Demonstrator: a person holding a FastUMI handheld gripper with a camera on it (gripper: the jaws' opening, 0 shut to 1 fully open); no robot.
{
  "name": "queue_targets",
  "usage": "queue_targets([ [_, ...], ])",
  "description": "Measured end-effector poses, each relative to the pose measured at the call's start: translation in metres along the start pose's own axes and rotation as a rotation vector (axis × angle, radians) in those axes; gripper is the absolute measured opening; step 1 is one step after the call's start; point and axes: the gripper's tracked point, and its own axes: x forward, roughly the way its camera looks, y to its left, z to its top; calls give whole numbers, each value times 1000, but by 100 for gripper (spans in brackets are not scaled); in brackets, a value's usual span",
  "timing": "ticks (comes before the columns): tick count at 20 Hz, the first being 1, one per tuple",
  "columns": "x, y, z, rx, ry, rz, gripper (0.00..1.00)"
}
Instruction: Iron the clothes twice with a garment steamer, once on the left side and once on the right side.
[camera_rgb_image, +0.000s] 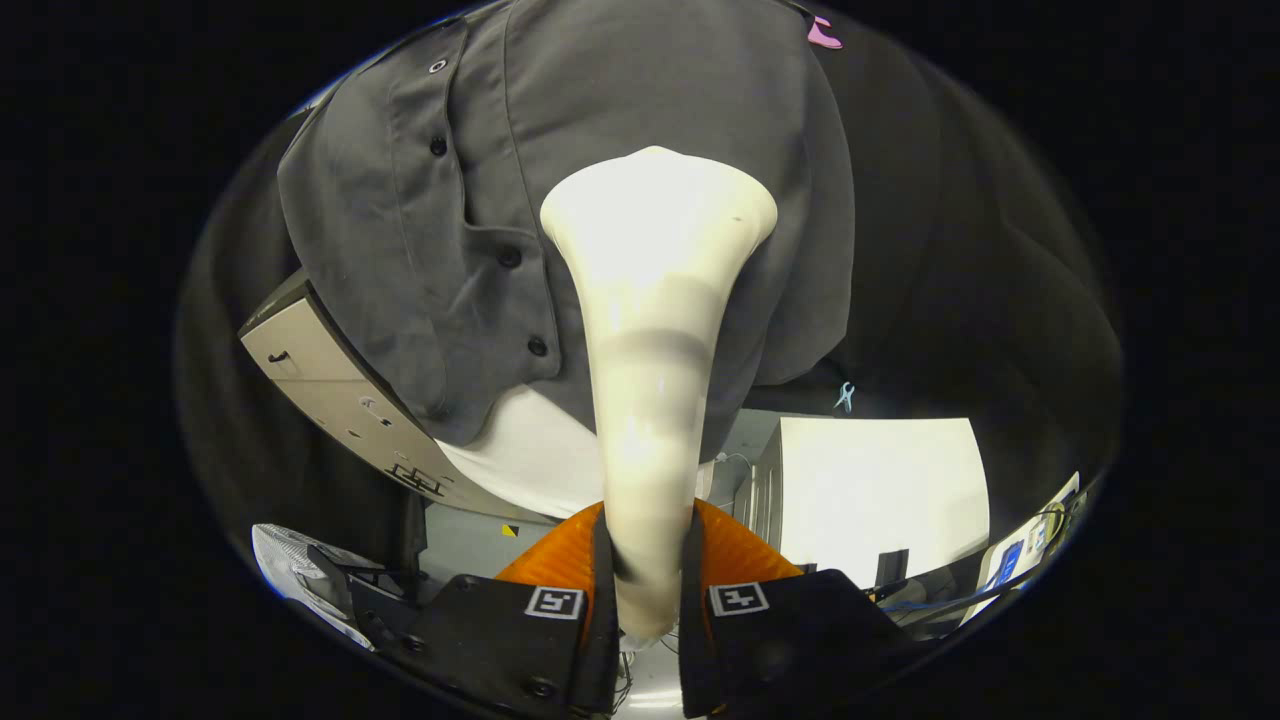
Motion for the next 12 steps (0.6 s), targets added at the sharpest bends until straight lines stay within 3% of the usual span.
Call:
queue_targets([
  [12, 44, -7, -59, 23, 77, 13, 32],
])
